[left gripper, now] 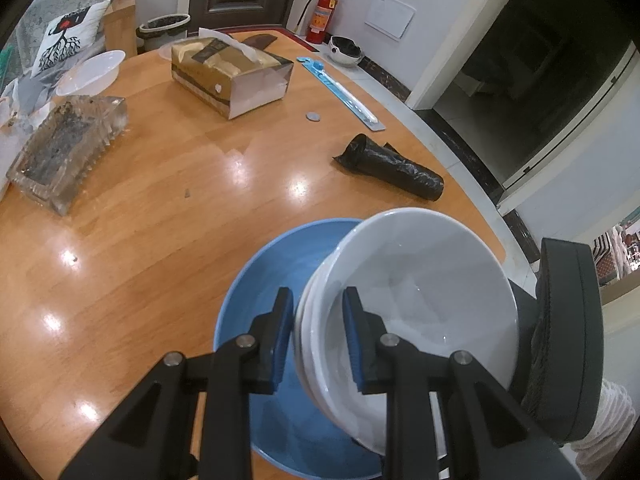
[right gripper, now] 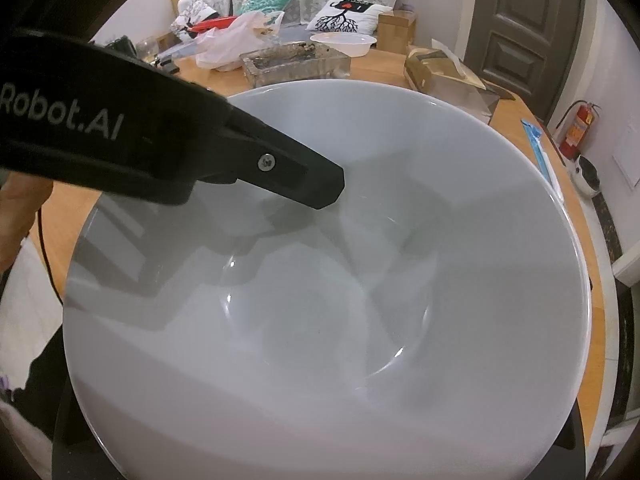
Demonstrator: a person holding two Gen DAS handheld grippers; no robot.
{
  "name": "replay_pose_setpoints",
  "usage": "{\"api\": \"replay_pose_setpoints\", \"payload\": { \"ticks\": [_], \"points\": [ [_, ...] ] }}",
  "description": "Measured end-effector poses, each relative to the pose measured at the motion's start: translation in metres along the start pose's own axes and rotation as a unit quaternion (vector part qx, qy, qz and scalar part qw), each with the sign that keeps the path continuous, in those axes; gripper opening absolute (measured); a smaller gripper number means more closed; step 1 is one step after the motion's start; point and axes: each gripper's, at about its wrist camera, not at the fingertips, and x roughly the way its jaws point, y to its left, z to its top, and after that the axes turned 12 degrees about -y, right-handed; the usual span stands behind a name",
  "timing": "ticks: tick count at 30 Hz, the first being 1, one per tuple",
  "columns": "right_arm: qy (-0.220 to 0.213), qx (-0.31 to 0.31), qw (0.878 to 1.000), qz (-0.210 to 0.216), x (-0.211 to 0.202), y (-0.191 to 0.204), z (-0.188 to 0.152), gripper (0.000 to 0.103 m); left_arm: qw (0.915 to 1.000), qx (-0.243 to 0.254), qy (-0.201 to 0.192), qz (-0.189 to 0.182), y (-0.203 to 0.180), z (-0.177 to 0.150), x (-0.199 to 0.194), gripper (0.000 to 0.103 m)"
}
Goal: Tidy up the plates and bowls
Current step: 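Lower the nested bowls onto the blue plate with both tools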
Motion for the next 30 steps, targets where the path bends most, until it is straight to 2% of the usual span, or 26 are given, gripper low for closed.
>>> {"api": "replay_pose_setpoints", "payload": {
  "ticks": [7,10,22,30],
  "points": [
    [0.003,0.005,1.000,-0.009,-0.001,0.001,-0.002,0.102,0.9997,0.011,-0.007,0.019,-0.004,-0.001,-0.006,0.023],
    [0.019,0.009,1.000,-0.023,0.002,0.001,-0.009,0.102,0.9995,0.013,-0.007,0.027,-0.006,-0.002,-0.008,0.025],
    [-0.020,0.003,1.000,-0.024,-0.036,0.011,-0.012,0.102,0.9979,0.040,-0.032,0.039,-0.021,-0.004,-0.031,0.051],
    [-0.060,0.002,0.998,-0.032,-0.076,0.018,-0.011,0.102,0.9937,0.069,-0.071,0.053,-0.040,-0.008,-0.067,0.070]
  ]
}}
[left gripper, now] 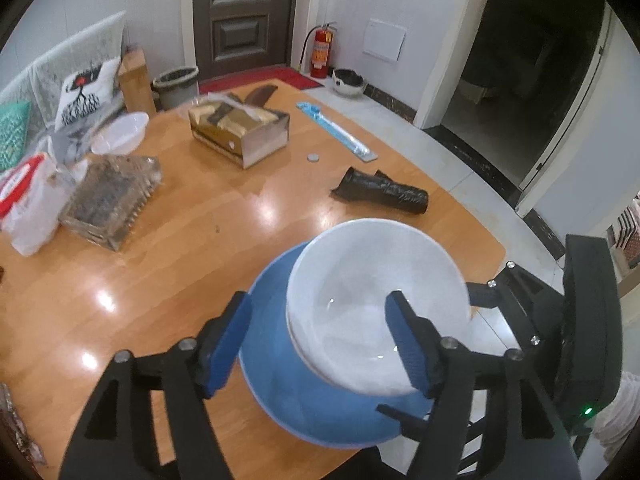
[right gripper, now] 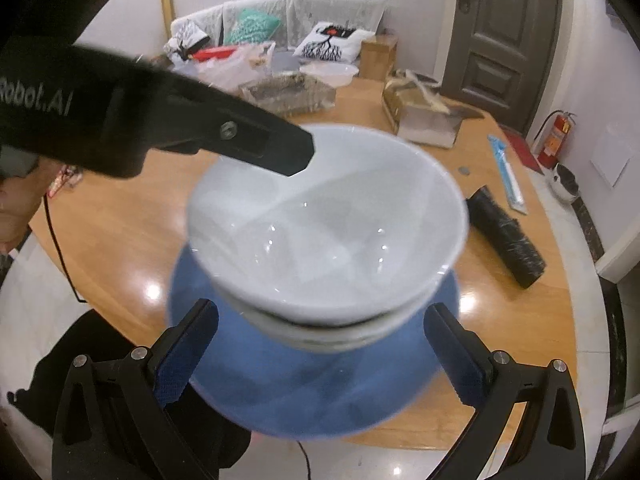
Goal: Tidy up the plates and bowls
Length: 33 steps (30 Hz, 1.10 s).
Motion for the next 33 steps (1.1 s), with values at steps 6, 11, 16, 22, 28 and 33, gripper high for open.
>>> {"api": "replay_pose_setpoints", "payload": {
  "ticks": [6,11,16,22,28,33],
  "points": [
    [-0.041,-0.005,0.999,-0.009,-0.038,0.003,0.002,0.102,0.9988,0.019,-0.041,0.016,-0.010,0.002,-0.037,0.086],
    [-0.076,0.000,0.997,-0.014,-0.066,0.002,0.006,0.102,0.9961,0.032,-0.073,0.037,-0.014,0.001,-0.062,0.091],
    [-0.112,0.024,0.993,-0.013,-0.087,-0.003,0.014,0.102,0.9920,0.026,-0.110,0.056,-0.011,-0.002,-0.088,0.102],
    [-0.142,0.045,0.989,-0.015,-0.099,-0.011,0.028,0.102,0.9831,0.014,-0.162,0.085,-0.003,-0.005,-0.119,0.102],
    [-0.164,0.045,0.985,-0.023,-0.105,-0.007,0.041,0.102,0.9743,-0.008,-0.191,0.119,0.012,-0.009,-0.141,0.102],
    [-0.176,0.041,0.983,-0.011,-0.104,0.004,0.053,0.102,0.9689,-0.019,-0.197,0.148,0.024,-0.015,-0.156,0.102]
  ]
}}
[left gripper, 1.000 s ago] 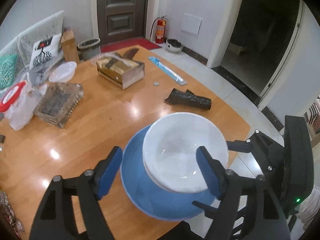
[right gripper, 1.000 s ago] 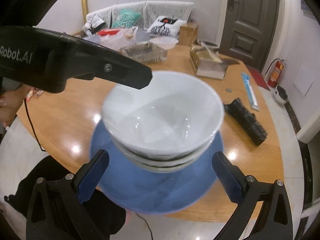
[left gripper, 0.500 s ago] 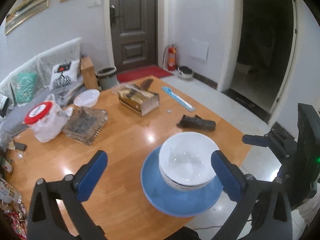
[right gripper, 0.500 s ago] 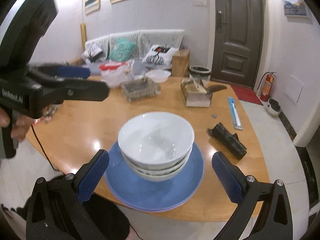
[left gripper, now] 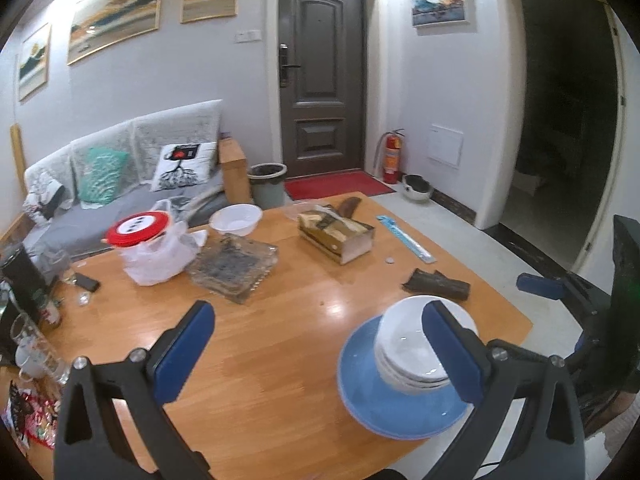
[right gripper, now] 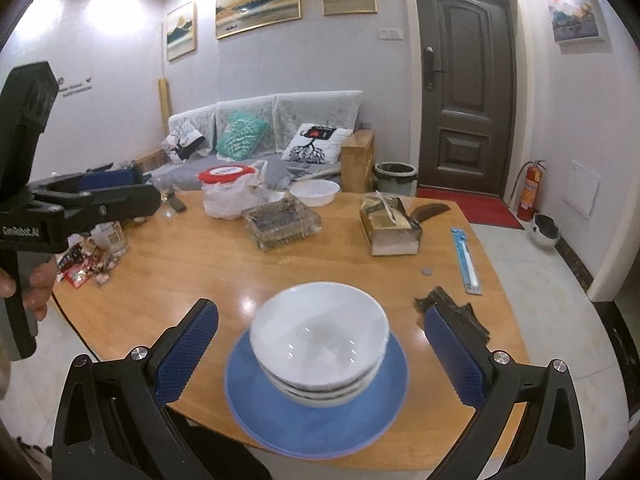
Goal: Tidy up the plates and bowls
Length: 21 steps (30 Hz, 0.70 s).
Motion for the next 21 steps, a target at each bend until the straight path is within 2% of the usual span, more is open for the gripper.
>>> {"api": "replay_pose_setpoints", "payload": {
  "ticks": [10,18,21],
  "points": [
    [-0.029,-0.006,0.999,0.033,0.015,0.030,0.026,0.102,0.9970,-0.027,-0.025,0.069,0.041,-0.001,-0.033,0.102],
    [-0.077,-0.011,0.996,0.046,0.017,0.051,0.045,0.102,0.9835,-0.033,-0.093,0.152,0.071,0.003,-0.073,0.102],
    [-0.104,-0.014,0.994,0.044,0.013,0.058,0.052,0.102,0.9789,-0.037,-0.107,0.170,0.079,0.004,-0.084,0.102]
  ]
}}
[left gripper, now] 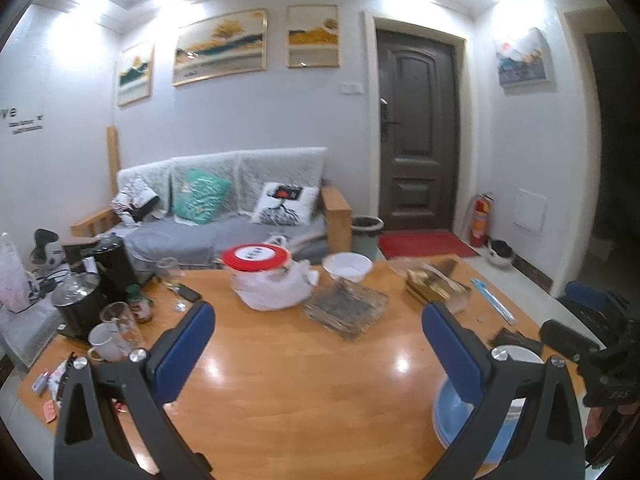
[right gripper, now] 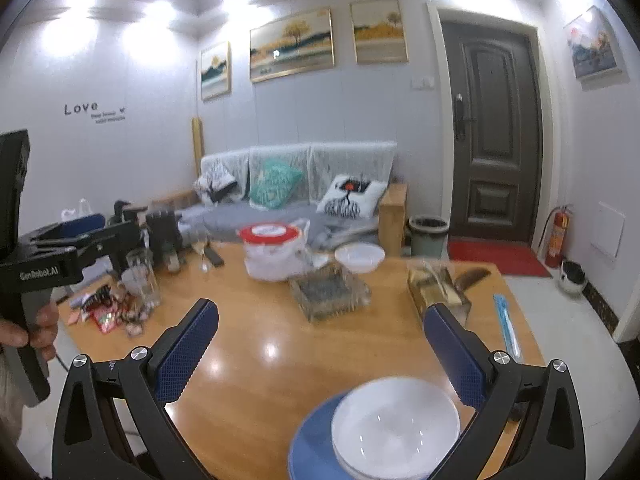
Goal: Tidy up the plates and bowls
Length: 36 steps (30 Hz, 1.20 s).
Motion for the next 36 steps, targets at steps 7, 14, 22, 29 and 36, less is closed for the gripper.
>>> {"api": "replay_pose_setpoints", "payload": {
  "ticks": [7,14,22,29,36],
  "points": [
    [-0.029,-0.030,0.999,-0.015,-0.002,0.013,0.007,0.102,0.9996,-0.007,-0.013,0.023,0.017,0.003,-0.009,0.102],
    [-0.027,-0.026,0.999,-0.015,-0.003,0.013,0.007,0.102,0.9996,-0.003,-0.013,0.025,0.017,0.001,-0.008,0.102],
    [-0.027,-0.024,0.999,-0.014,-0.005,0.011,0.006,0.102,0.9995,-0.001,-0.013,0.027,0.016,-0.002,-0.010,0.103],
    [-0.031,-0.021,0.999,-0.017,-0.006,0.012,0.005,0.102,0.9996,-0.003,-0.011,0.028,0.016,-0.002,-0.012,0.103],
    [-0.036,-0.019,0.999,-0.024,-0.010,0.014,0.005,0.102,0.9996,-0.004,-0.011,0.028,0.016,-0.002,-0.013,0.103]
  ]
}}
